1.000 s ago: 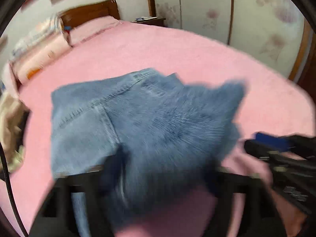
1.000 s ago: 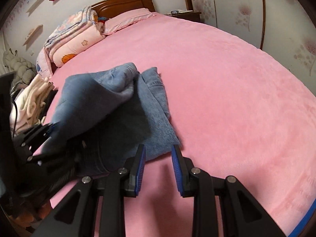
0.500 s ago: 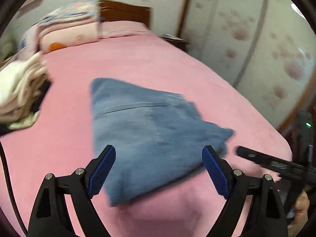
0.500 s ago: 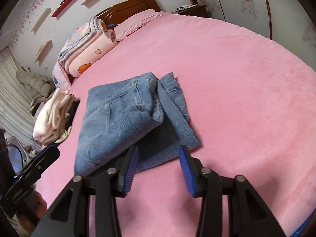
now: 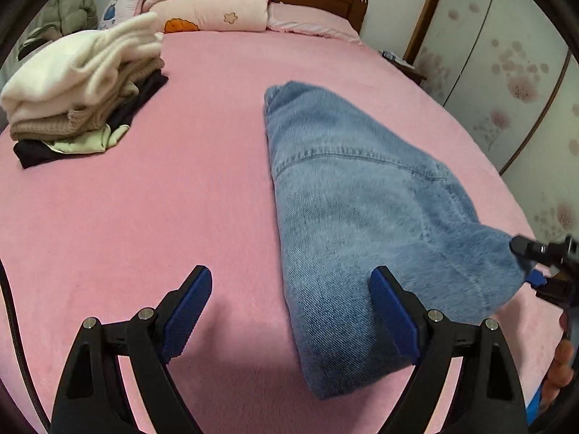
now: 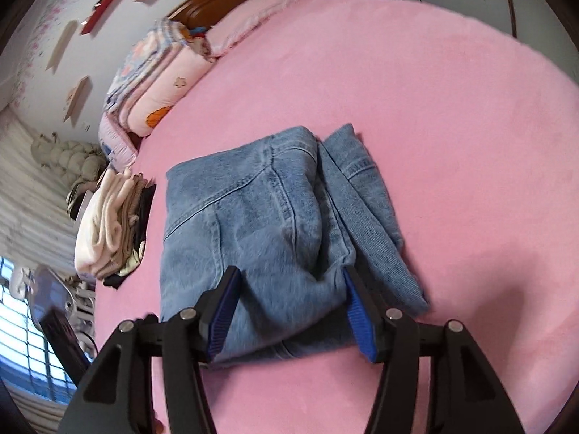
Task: Fold large clothes
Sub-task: 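Release the folded bundle with the left tool and withdraw both tools, then press and square the folded denim bundle with both tools, then grasp the denim bundle edge with the right tool and lift it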
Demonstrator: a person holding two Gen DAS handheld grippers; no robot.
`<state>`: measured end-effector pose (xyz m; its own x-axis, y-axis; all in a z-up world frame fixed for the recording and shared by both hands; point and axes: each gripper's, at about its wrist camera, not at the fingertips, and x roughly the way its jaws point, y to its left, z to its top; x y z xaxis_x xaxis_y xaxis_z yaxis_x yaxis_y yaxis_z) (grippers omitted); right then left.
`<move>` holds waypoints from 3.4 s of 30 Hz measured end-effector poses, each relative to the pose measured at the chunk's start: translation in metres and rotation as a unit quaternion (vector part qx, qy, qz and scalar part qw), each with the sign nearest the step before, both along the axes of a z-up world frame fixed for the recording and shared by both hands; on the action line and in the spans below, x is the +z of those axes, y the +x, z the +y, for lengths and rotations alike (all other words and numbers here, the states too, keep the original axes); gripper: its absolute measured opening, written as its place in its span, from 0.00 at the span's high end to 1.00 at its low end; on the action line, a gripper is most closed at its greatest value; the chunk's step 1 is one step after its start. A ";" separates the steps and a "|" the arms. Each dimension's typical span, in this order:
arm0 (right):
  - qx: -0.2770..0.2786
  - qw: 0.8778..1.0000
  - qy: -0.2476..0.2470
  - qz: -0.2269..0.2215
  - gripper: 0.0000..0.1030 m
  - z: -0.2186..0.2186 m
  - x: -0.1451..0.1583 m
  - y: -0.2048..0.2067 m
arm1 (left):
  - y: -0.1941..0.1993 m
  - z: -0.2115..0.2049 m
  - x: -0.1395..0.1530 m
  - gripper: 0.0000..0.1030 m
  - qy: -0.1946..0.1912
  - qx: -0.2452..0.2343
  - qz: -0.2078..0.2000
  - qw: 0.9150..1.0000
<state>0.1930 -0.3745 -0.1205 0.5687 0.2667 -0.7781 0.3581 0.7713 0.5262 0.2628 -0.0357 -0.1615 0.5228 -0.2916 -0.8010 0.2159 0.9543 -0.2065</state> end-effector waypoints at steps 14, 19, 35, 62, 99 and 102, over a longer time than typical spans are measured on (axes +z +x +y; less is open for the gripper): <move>0.076 0.983 -0.144 -0.080 0.80 0.034 0.064 0.000 | -0.003 -0.029 0.017 0.14 0.021 -0.037 -0.041 0.998; 0.046 0.977 -0.187 -0.091 0.81 0.016 0.062 -0.021 | -0.006 -0.047 0.025 0.14 0.014 -0.056 -0.050 0.997; 0.016 0.979 -0.204 -0.001 0.51 -0.002 -0.015 -0.044 | -0.019 -0.067 0.000 0.13 0.059 -0.086 -0.045 0.994; 0.047 0.977 -0.195 -0.072 0.51 0.018 0.114 -0.082 | -0.056 0.006 0.114 0.01 -0.002 -0.015 -0.002 1.000; 0.139 0.986 -0.088 0.014 0.10 -0.046 0.018 0.046 | 0.065 -0.048 0.033 0.01 -0.007 -0.040 0.096 0.995; 0.137 0.989 -0.042 0.044 0.10 -0.062 -0.016 0.049 | 0.072 -0.052 0.004 0.01 -0.008 -0.049 0.130 0.990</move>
